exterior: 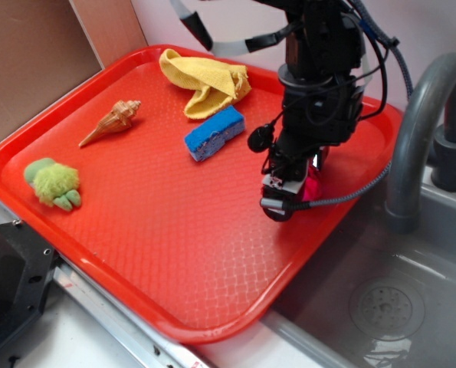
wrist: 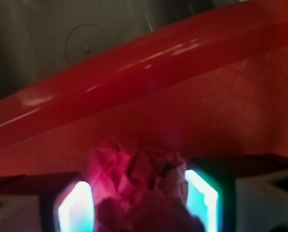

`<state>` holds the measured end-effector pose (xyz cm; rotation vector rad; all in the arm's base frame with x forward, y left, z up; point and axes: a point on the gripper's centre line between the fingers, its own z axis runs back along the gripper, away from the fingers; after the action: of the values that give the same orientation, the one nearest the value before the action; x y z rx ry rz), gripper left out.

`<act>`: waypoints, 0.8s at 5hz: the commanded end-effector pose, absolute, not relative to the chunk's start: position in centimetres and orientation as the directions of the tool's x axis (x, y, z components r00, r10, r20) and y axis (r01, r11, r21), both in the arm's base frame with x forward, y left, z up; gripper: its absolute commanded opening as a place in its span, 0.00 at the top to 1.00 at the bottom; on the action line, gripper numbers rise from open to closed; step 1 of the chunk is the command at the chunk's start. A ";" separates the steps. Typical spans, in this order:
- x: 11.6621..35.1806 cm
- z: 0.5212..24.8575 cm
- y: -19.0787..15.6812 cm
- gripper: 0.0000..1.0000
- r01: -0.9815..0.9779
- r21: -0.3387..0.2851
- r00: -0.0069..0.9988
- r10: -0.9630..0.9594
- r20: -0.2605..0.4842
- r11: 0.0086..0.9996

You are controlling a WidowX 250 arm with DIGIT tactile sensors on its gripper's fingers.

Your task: Grab the red paper.

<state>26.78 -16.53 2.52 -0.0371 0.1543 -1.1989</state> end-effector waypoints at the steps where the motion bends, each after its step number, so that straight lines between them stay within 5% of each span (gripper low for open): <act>1: 26.8 6.1 -13.9 1.00 0.785 -0.100 0.611 -0.791 -0.030 0.611; 2: 26.6 9.3 -12.2 1.00 0.693 -0.031 0.718 -0.694 -0.057 0.720; 3: 25.3 12.5 -11.3 1.00 0.494 -0.031 0.867 -0.495 -0.059 0.869; 4: 22.5 17.2 -9.9 1.00 0.267 -0.005 0.962 -0.267 0.056 0.964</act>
<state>22.97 -8.55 16.39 -0.0056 -0.0114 -0.2679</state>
